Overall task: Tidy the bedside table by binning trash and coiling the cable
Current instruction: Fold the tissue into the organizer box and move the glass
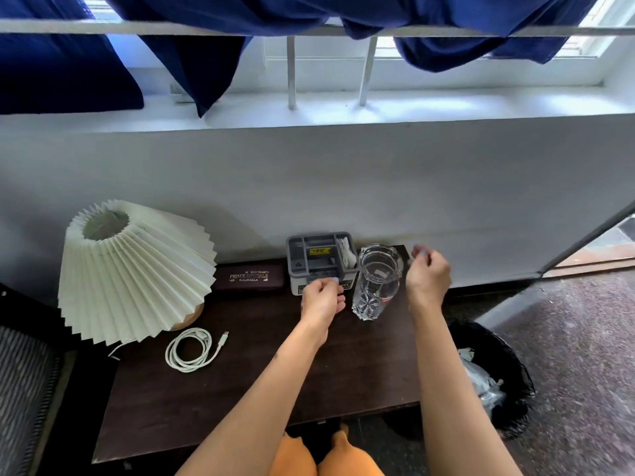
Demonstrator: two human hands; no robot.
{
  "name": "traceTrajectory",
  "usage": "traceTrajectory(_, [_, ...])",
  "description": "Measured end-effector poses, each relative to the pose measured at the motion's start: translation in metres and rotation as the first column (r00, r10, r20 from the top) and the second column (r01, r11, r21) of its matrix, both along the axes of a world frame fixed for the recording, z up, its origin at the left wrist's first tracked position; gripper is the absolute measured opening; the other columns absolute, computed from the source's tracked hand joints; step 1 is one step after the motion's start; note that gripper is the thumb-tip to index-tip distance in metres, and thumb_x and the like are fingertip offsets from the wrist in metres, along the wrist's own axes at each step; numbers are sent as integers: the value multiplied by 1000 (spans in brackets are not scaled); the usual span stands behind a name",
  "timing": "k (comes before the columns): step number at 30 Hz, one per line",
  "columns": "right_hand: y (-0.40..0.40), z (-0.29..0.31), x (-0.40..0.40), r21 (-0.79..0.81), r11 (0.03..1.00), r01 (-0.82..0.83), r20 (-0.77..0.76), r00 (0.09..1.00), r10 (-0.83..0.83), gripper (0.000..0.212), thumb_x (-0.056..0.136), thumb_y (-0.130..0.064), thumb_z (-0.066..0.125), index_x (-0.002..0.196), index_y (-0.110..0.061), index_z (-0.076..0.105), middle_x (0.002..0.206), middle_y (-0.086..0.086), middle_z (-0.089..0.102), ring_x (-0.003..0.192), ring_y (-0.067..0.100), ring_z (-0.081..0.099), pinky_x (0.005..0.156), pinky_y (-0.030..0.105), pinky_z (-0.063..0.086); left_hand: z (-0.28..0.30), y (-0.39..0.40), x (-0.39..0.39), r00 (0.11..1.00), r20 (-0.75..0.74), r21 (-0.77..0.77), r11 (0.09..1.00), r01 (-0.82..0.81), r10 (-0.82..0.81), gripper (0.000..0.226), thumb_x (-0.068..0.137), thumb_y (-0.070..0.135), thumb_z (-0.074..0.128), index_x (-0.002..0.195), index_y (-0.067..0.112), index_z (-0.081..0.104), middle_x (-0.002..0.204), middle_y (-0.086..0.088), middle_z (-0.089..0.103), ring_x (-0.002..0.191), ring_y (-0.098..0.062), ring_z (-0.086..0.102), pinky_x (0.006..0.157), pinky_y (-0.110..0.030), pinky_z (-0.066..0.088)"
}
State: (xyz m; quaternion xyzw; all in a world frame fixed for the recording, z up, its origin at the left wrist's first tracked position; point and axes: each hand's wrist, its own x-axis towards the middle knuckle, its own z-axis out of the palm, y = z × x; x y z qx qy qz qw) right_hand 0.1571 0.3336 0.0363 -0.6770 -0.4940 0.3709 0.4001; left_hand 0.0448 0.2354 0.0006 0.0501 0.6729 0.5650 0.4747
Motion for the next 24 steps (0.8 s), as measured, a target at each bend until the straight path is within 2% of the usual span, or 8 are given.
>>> traceTrajectory(1, [-2, -8, 9, -54, 998, -19, -21, 1000, 17, 29, 88, -4, 44, 106, -8, 66, 107, 17, 70, 104, 31, 64, 93, 36, 47, 0, 3, 4, 1000, -16, -8, 1000, 19, -19, 14, 94, 19, 49, 85, 17, 60, 97, -7, 63, 87, -18, 61, 87, -33, 55])
traceTrajectory(3, [-5, -24, 22, -146, 976, -163, -19, 987, 162, 39, 81, 9, 44, 112, -4, 62, 111, 18, 68, 104, 30, 64, 92, 34, 49, 0, 7, 12, 997, -57, -28, 998, 54, -55, 15, 93, 25, 51, 96, 15, 62, 101, -5, 63, 89, -17, 61, 97, -39, 50])
traceTrajectory(6, [-10, -39, 28, -240, 849, -471, -139, 882, 451, 59, 71, 19, 54, 126, -2, 52, 121, 17, 63, 103, 24, 62, 79, 29, 54, 1, 12, 21, 994, -86, -14, 997, 73, -74, 28, 92, 32, 53, 114, 18, 62, 118, -4, 63, 113, -24, 56, 104, -42, 44])
traceTrajectory(8, [-10, -46, 27, -260, 779, -570, -125, 820, 558, 73, 61, 16, 68, 128, -9, 52, 120, 14, 65, 106, 23, 63, 93, 38, 53, 2, 15, 25, 993, -86, 15, 996, 87, -85, 31, 92, 33, 54, 118, 18, 62, 123, -4, 62, 119, -25, 53, 105, -43, 43])
traceTrajectory(11, [-11, -52, 28, -262, 769, -584, -96, 808, 581, 81, 51, 8, 80, 123, -19, 56, 109, 8, 70, 104, 26, 66, 98, 47, 49, 1, 17, 29, 990, -88, 51, 992, 117, -112, 35, 91, 29, 57, 122, 15, 60, 123, -7, 64, 117, -22, 57, 105, -43, 44])
traceTrajectory(16, [-15, -52, 30, -188, 800, -570, 10, 813, 582, 83, 45, -13, 90, 120, -28, 59, 93, -12, 67, 99, 11, 64, 98, 36, 49, -2, 19, 32, 993, -98, 58, 995, 80, -74, 34, 90, 24, 58, 124, 15, 60, 120, -7, 66, 112, -21, 61, 103, -42, 45])
traceTrajectory(20, [-19, -50, 33, -142, 813, -565, 23, 819, 574, 79, 43, -23, 91, 115, -33, 61, 88, -18, 67, 97, 7, 65, 96, 32, 51, -2, 20, 32, 992, -102, 52, 995, 82, -77, 33, 92, 26, 56, 123, 17, 60, 124, -5, 64, 116, -21, 59, 103, -42, 46])
traceTrajectory(24, [-20, -51, 35, -103, 811, -575, 6, 815, 579, 78, 42, -30, 90, 115, -30, 61, 105, -8, 72, 104, 9, 65, 99, 36, 49, -3, 21, 32, 992, -105, 51, 996, 74, -68, 32, 93, 27, 53, 124, 18, 60, 123, -5, 65, 116, -21, 59, 103, -42, 46])
